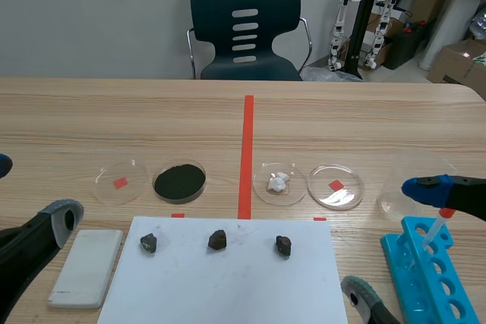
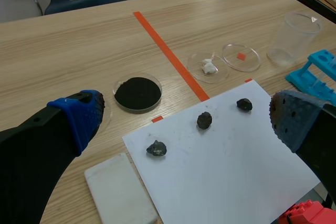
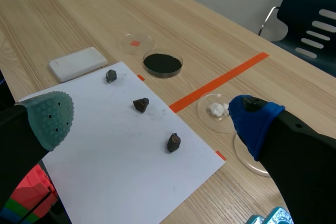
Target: Pick up the right mineral with the left hand
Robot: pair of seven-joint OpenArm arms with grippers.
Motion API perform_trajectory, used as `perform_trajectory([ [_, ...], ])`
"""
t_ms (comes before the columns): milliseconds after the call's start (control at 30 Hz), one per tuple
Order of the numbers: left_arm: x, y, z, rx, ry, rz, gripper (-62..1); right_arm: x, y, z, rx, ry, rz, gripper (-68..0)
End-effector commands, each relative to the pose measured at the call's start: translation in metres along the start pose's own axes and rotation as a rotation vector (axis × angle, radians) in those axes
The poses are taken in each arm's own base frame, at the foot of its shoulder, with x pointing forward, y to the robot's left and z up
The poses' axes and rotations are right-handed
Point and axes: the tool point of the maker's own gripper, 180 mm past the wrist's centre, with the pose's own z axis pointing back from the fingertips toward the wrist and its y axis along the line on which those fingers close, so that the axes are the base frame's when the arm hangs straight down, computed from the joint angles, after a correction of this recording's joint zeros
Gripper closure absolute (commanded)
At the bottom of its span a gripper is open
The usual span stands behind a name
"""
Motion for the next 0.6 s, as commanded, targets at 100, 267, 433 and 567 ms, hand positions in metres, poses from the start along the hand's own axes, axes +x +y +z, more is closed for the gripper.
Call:
perform_trajectory([
  [100,0.0079,-0.0001,-0.0003,0.001,-0.026,-0.002,-62.3,0.0066,-0.0039,-0.0002,-0.002,-0.023,0.007,-62.1],
  [267,0.0077,-0.0001,-0.0003,0.001,-0.025,-0.001,-62.3,0.0066,-0.0039,-0.0002,-0.002,-0.023,0.007,-62.1],
  [433,0.0064,0.0001,-0.0003,0.002,-0.018,0.004,-62.3,0.0066,-0.0039,-0.0002,-0.002,-0.023,0.007,-62.1],
  [567,0.0065,0.0001,-0.0003,0.002,-0.018,0.004,-62.3,0.0066,-0.0039,-0.0002,-0.002,-0.023,0.007,-62.1],
])
